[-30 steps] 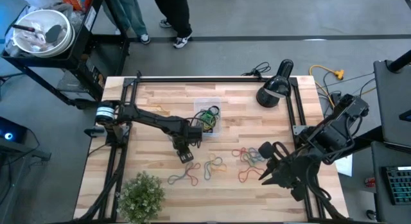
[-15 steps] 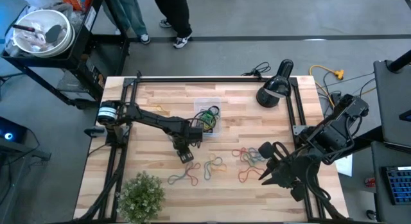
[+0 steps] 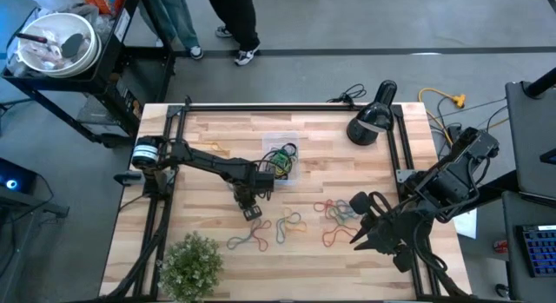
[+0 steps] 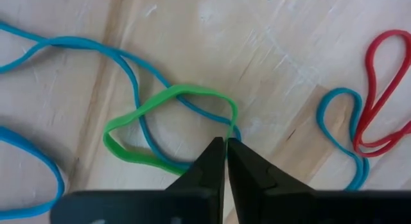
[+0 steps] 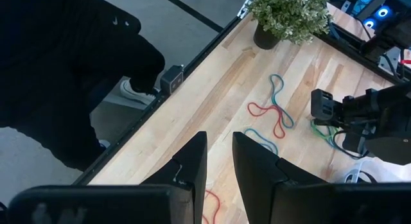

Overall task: Pick and place rubber bands into bin
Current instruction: Put the green rubber band into the transparent bin

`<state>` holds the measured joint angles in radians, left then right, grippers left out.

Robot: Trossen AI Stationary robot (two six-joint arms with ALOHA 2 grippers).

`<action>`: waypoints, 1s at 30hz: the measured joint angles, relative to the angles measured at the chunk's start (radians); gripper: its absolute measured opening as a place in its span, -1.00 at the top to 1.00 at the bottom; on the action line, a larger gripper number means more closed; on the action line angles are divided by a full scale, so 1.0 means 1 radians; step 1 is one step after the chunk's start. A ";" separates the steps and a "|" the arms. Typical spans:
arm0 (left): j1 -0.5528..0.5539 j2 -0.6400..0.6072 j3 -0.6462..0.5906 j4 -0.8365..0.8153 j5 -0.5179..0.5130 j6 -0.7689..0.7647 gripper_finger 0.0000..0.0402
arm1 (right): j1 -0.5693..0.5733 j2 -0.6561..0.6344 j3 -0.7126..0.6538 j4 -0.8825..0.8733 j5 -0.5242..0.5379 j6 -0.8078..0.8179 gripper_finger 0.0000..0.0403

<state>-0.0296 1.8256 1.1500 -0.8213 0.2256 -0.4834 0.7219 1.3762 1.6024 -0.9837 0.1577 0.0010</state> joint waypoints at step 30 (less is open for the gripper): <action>0.021 -0.268 0.131 0.289 -0.336 0.129 1.00 | 0.000 0.000 0.000 0.001 0.000 0.000 0.66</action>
<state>-0.0087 1.5575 1.2812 -0.5320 -0.1107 -0.3542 0.7219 1.3762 1.6024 -0.9829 0.1581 0.0013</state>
